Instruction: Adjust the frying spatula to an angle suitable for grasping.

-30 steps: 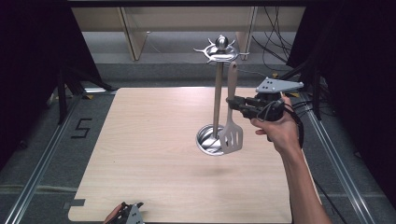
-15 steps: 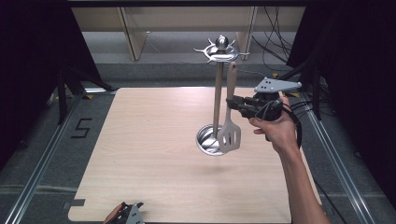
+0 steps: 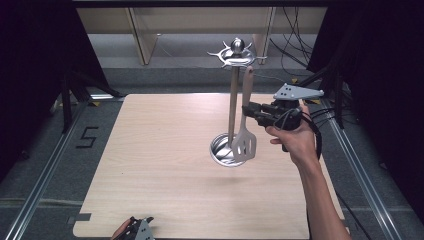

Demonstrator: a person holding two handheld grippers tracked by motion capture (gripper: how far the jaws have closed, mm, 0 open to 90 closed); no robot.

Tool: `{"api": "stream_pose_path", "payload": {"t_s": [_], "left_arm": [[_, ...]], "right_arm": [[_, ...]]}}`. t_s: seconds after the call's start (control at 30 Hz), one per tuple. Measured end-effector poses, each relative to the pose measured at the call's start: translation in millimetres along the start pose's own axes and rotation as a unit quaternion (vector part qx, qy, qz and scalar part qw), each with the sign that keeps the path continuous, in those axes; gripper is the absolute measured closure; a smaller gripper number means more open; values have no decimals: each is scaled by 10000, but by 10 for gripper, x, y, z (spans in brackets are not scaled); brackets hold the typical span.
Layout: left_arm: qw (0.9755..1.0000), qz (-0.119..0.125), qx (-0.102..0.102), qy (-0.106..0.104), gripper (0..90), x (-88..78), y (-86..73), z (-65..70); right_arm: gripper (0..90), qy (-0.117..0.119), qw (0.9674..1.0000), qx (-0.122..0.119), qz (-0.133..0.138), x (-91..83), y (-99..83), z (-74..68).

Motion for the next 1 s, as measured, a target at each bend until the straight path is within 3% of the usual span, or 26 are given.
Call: {"api": "stream_pose_path", "payload": {"t_s": [0.1,0.17,0.43,0.57,0.6,1.0], "left_arm": [[10000,-4,11,40,178,1,-1,-11],[10000,-2,3,36,178,0,-1,-10],[10000,15,4,31,178,-7,8,-4],[10000,13,-3,-25,178,-10,6,1],[10000,23,-26,-33,178,-10,8,4],[9999,69,-3,85,178,-15,29,-12]], "right_arm": [[723,65,9998,153,76,-9,3,-18],[721,50,9999,10,100,-19,9,-2],[687,101,9999,38,92,-66,-22,-34],[651,-32,9999,-65,69,-141,-68,-21],[644,-88,9999,20,60,-154,-90,-32],[604,-222,9997,-143,5,-357,-293,-73]]}}
Point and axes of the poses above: each handheld gripper's, and its own axes: x roughly forward along the jaws, y roughly out of its top, z roughly to its right, the point moved 9 cm from there along x, roughly forward along the jaws, and after that the axes turned 4 degrees about y, right-handed, at the moved point
